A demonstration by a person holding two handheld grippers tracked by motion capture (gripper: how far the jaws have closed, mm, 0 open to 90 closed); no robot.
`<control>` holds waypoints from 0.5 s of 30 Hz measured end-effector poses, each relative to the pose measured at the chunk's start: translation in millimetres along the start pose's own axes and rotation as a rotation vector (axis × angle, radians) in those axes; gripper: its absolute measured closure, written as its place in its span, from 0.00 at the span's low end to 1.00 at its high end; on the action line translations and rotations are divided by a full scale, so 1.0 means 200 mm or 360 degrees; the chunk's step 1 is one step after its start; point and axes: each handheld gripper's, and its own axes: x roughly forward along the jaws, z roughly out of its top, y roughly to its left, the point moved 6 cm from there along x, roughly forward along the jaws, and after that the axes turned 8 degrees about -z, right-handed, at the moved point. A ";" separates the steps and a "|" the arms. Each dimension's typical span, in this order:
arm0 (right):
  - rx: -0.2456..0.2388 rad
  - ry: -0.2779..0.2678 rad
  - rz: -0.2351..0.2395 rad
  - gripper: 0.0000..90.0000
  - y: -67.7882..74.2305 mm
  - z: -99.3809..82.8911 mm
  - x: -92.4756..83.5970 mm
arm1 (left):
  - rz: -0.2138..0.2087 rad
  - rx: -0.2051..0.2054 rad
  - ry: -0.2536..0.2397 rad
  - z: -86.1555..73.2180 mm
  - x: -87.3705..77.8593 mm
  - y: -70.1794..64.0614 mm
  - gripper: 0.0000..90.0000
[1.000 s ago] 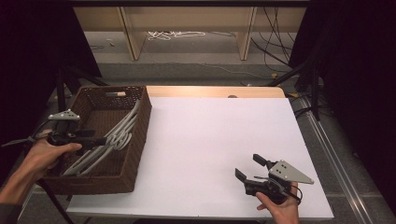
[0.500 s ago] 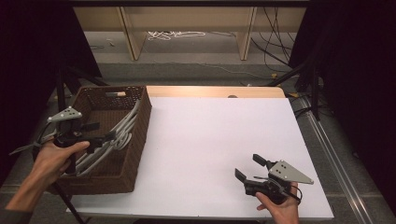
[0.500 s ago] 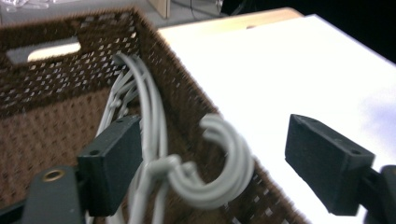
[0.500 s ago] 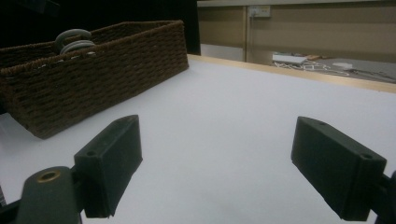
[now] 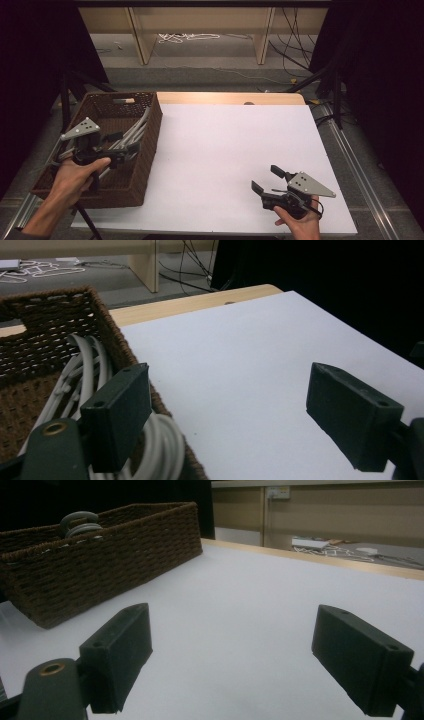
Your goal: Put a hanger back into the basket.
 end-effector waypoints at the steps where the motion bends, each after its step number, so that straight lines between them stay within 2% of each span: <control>1: -0.0001 0.0001 0.0000 0.19 0.00 0.00 0.00 | -0.0011 -0.0008 -0.0008 0.00 0.01 -0.02 0.20; 4: -0.0001 0.0002 0.0002 0.19 0.00 0.00 0.00 | -0.0038 0.0023 -0.0020 0.00 0.03 -0.07 0.20; 5: 0.0000 0.0001 0.0000 0.19 0.00 0.00 0.00 | -0.0052 0.0012 -0.0023 0.00 0.04 -0.09 0.20; 11: 0.0003 -0.0005 0.0002 0.19 0.00 0.00 0.00 | -0.0115 0.0053 -0.0048 0.00 0.09 -0.19 0.20; 12: 0.0003 -0.0005 0.0002 0.19 0.00 0.00 0.00 | -0.0117 0.0038 -0.0052 -0.01 0.10 -0.20 0.20; 13: 0.0002 -0.0004 0.0001 0.19 0.00 0.00 0.00 | -0.0123 0.0069 -0.0034 -0.01 0.11 -0.22 0.20; 15: 0.0003 -0.0007 0.0002 0.19 0.00 0.00 0.00 | -0.0138 0.0064 -0.0045 -0.02 0.13 -0.24 0.20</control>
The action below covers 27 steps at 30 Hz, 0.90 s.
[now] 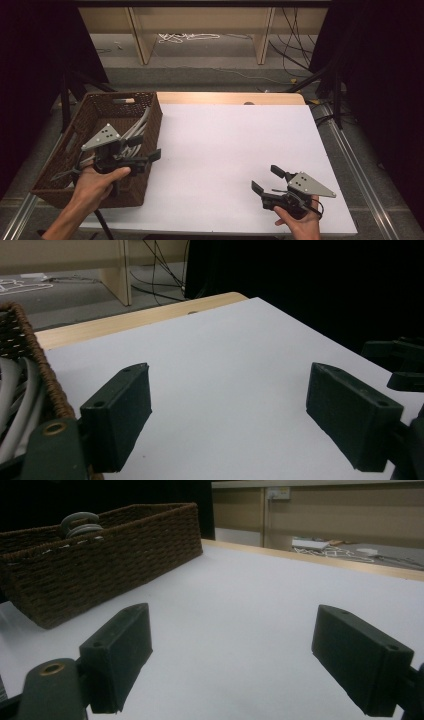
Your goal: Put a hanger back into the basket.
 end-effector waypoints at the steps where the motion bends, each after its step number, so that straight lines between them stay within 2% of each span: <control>1: 0.0001 0.0000 0.0000 0.19 0.00 0.00 0.00 | -0.0012 0.0017 0.0004 0.00 0.01 -0.01 0.20; 2: 0.0000 0.0000 -0.0001 0.19 0.00 0.00 0.00 | -0.0010 0.0014 -0.0005 -0.01 0.02 -0.02 0.20; 5: 0.0000 0.0002 0.0000 0.19 0.00 0.00 0.00 | -0.0009 0.0076 0.0010 -0.03 0.06 -0.05 0.20; 8: 0.0000 0.0006 0.0000 0.19 0.00 0.00 0.00 | -0.0035 0.0069 -0.0005 -0.05 0.10 -0.09 0.20; 10: 0.0002 0.0000 0.0003 0.19 0.00 0.00 0.00 | -0.0026 0.0107 -0.0011 -0.06 0.12 -0.10 0.20; 12: 0.0003 0.0002 0.0003 0.19 0.00 0.00 0.00 | -0.0038 0.0108 -0.0028 -0.08 0.14 -0.11 0.20; 17: 0.0003 0.0002 0.0004 0.19 0.00 0.00 0.00 | -0.0055 0.0140 -0.0070 -0.11 0.17 -0.12 0.20; 20: -0.0001 0.0024 0.0001 0.19 0.00 0.00 -0.01 | -0.0071 0.0125 -0.0112 -0.13 0.19 -0.11 0.20; 23: 0.0004 0.0020 0.0011 0.19 0.01 0.00 -0.01 | -0.0071 0.0125 -0.0123 -0.16 0.21 -0.11 0.19; 25: -0.0008 0.0018 0.0003 0.19 0.01 0.00 0.00 | -0.0067 0.0135 -0.0122 -0.18 0.22 -0.12 0.19; 26: -0.0006 0.0002 0.0008 0.19 0.01 0.00 0.00 | -0.0069 0.0178 -0.0113 -0.19 0.22 -0.12 0.19; 27: -0.0004 -0.0006 0.0009 0.19 0.01 0.00 0.00 | -0.0067 0.0186 -0.0111 -0.20 0.23 -0.12 0.19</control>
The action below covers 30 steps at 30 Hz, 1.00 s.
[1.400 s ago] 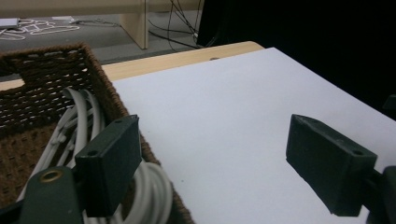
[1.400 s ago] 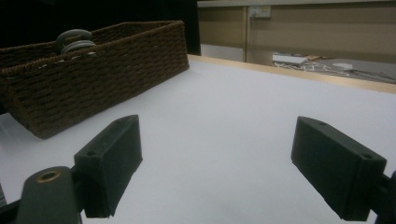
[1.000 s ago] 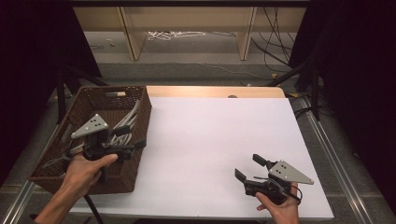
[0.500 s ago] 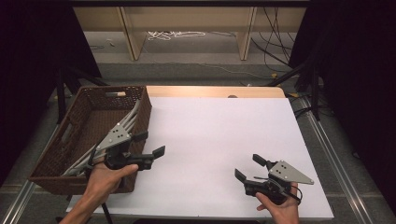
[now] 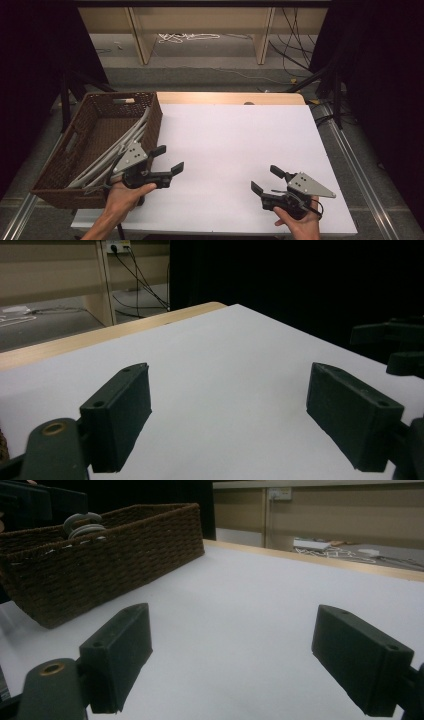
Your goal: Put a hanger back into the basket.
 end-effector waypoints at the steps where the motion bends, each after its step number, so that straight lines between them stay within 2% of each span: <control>1: -0.0012 -0.0011 0.0000 0.19 0.00 0.00 0.00 | -0.0003 -0.0001 0.0001 -0.02 0.01 -0.01 0.19; 3: -0.0013 -0.0022 0.0009 0.19 0.00 0.00 0.00 | 0.0006 0.0054 0.0019 -0.04 0.01 -0.01 0.19; 5: -0.0003 -0.0009 0.0007 0.19 0.00 0.00 0.00 | 0.0013 0.0075 0.0026 -0.06 0.02 -0.02 0.19; 10: -0.0021 0.0018 -0.0002 0.18 0.00 0.00 -0.01 | 0.0027 0.0085 0.0003 -0.11 0.02 -0.01 0.19; 13: 0.0000 -0.0010 0.0027 0.18 0.02 0.00 0.00 | 0.0017 0.0087 0.0014 -0.14 0.02 -0.01 0.19; 15: -0.0022 0.0024 0.0004 0.17 0.01 0.00 -0.01 | -0.0005 0.0094 0.0026 -0.17 0.01 -0.01 0.19; 18: -0.0036 -0.0007 -0.0003 0.17 0.01 0.00 -0.01 | 0.0019 0.0136 0.0032 -0.20 0.00 0.00 0.19; 19: -0.0028 0.0008 0.0000 0.17 0.01 0.00 -0.01 | 0.0012 0.0113 0.0015 -0.21 0.01 -0.01 0.19; 20: -0.0018 -0.0001 0.0013 0.17 0.01 0.01 -0.01 | 0.0008 0.0126 0.0039 -0.22 0.01 -0.01 0.19; 22: -0.0042 0.0028 0.0000 0.17 0.01 0.00 -0.02 | 0.0003 0.0112 0.0035 -0.23 0.01 -0.03 0.19; 24: -0.0026 -0.0014 0.0022 0.17 0.02 0.01 -0.01 | -0.0002 0.0135 0.0038 -0.23 0.01 -0.04 0.18; 26: -0.0037 0.0010 0.0005 0.17 0.01 0.00 -0.01 | 0.0002 0.0136 0.0036 -0.24 0.00 -0.04 0.18; 27: -0.0041 0.0026 0.0003 0.17 0.01 0.00 -0.02 | 0.0004 0.0134 0.0033 -0.24 0.00 -0.04 0.18; 28: -0.0024 -0.0010 0.0023 0.17 0.02 0.00 -0.01 | 0.0008 0.0132 0.0038 -0.24 0.00 -0.04 0.18; 30: -0.0023 -0.0007 0.0025 0.17 0.02 0.01 -0.01 | 0.0021 0.0108 0.0030 -0.25 0.00 -0.03 0.18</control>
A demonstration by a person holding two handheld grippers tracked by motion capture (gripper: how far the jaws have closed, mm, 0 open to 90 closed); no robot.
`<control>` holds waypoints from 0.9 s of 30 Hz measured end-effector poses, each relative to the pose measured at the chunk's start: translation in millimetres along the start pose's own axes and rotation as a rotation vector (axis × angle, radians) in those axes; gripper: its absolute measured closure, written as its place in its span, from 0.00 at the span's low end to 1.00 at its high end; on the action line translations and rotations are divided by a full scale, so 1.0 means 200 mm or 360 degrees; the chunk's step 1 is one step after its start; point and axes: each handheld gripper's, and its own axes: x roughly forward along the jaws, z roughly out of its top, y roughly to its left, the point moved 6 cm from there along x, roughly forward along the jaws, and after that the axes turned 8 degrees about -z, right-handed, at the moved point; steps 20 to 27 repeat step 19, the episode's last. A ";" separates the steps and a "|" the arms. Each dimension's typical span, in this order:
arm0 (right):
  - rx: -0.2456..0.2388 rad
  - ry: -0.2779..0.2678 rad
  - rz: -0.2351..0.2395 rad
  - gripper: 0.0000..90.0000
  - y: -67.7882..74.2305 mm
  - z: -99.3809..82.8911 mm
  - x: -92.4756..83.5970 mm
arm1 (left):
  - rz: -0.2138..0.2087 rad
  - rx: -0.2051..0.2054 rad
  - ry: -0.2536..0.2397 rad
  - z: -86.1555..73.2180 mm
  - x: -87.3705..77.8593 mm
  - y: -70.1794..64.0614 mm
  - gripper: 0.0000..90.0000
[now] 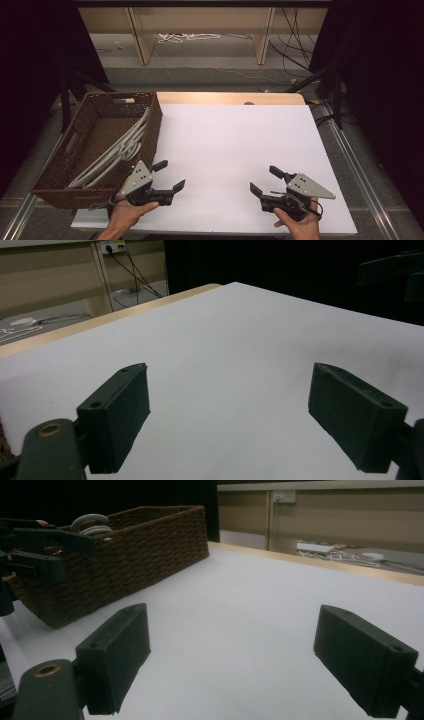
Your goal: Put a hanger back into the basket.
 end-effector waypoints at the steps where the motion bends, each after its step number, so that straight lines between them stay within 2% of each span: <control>1: -0.0002 0.0001 0.0002 0.17 0.00 0.00 0.00 | -0.0006 -0.0013 -0.0005 0.00 0.00 0.00 0.18; 4: -0.0008 0.0001 -0.0018 0.17 0.00 0.00 0.00 | -0.0014 -0.0009 -0.0021 0.00 0.01 0.00 0.18; 9: -0.0009 0.0005 -0.0016 0.17 0.00 0.00 0.00 | -0.0005 -0.0022 -0.0012 0.00 0.00 0.00 0.18; 11: -0.0002 -0.0001 -0.0004 0.17 0.00 0.00 0.00 | -0.0010 -0.0007 -0.0007 0.00 0.00 0.01 0.18; 13: -0.0017 0.0003 0.0001 0.17 0.00 0.00 0.00 | -0.0002 -0.0035 -0.0014 0.00 0.00 0.00 0.18; 17: -0.0008 0.0015 -0.0006 0.17 0.00 0.00 0.00 | -0.0003 -0.0004 -0.0012 0.00 0.00 0.01 0.18; 27: -0.0008 0.0014 -0.0008 0.18 0.00 0.00 0.00 | -0.0003 -0.0015 -0.0015 0.00 0.00 0.01 0.18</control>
